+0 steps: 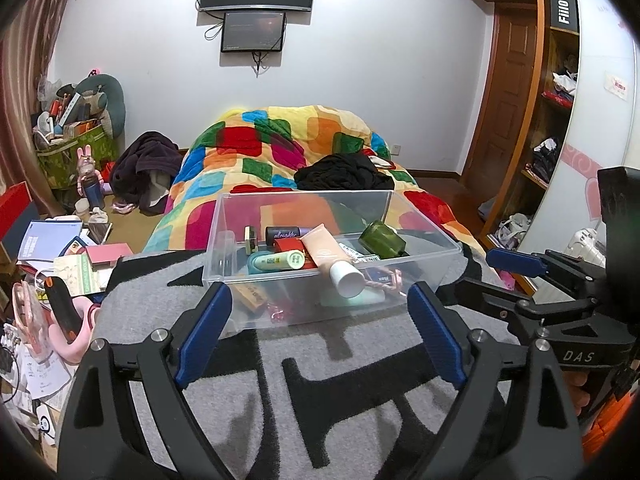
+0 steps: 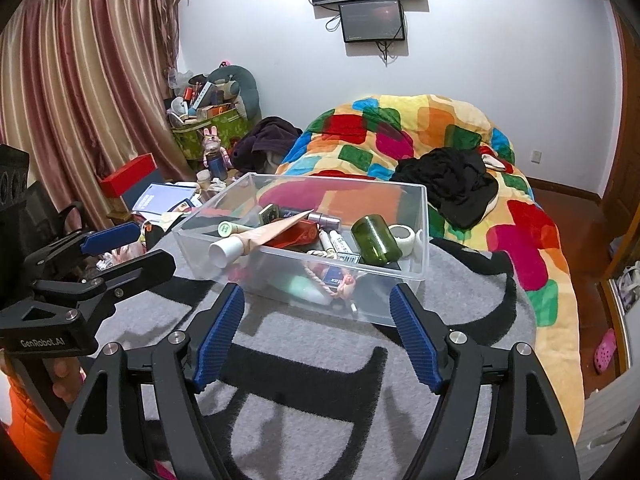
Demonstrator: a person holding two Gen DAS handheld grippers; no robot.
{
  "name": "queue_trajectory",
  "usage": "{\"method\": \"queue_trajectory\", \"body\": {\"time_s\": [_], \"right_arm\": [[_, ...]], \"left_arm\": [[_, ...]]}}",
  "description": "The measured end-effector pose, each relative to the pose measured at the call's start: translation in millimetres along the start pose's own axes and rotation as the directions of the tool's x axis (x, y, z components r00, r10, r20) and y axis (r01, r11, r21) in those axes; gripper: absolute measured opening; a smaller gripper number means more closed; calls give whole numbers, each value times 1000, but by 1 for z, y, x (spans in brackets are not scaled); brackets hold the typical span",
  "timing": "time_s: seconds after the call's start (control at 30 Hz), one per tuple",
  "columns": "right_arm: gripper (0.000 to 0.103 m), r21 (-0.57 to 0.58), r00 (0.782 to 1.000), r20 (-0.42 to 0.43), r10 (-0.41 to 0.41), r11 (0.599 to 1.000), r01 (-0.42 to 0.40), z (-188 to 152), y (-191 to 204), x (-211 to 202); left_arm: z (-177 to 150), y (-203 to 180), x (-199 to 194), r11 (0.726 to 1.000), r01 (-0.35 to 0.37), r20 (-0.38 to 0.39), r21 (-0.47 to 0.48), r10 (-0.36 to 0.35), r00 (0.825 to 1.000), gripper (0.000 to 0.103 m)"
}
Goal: Organize objects
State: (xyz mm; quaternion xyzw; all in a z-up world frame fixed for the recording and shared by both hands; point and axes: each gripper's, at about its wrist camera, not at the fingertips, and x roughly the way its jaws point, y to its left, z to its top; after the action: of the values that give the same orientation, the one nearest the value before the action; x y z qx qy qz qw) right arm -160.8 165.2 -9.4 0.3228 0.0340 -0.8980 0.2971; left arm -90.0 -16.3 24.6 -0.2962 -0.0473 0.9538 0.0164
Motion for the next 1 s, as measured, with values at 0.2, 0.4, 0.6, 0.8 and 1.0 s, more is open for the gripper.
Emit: {"method": "queue_trajectory", "body": {"time_s": [0.2,0.4,0.6,0.8,1.0], "right_arm": [[75,0,1000,2,2,1000,-2,0,1,0],[75,2,1000,-1,5,1000,-5,-1,2,0],[76,3,1000,1,7,1000,-7,-2,2,0],[76,3,1000,-1,7,1000,-7,-1,2,-1],[77,8,1000,-1,6,1000,-6,-2,2,-1]], "left_arm": [[0,0,0,1000,2,-1,-1,-2,1000,91],[0,-3,-1,1000,5,1,2,-5,1000,92],[1,-3,-2,1000,10,2,1,-10,1000,92],[0,-3,-3,1000,16,-2,-4,-16,1000,92],[0,-3,-3,1000,25,-6,-5,-25,1000,92]]}}
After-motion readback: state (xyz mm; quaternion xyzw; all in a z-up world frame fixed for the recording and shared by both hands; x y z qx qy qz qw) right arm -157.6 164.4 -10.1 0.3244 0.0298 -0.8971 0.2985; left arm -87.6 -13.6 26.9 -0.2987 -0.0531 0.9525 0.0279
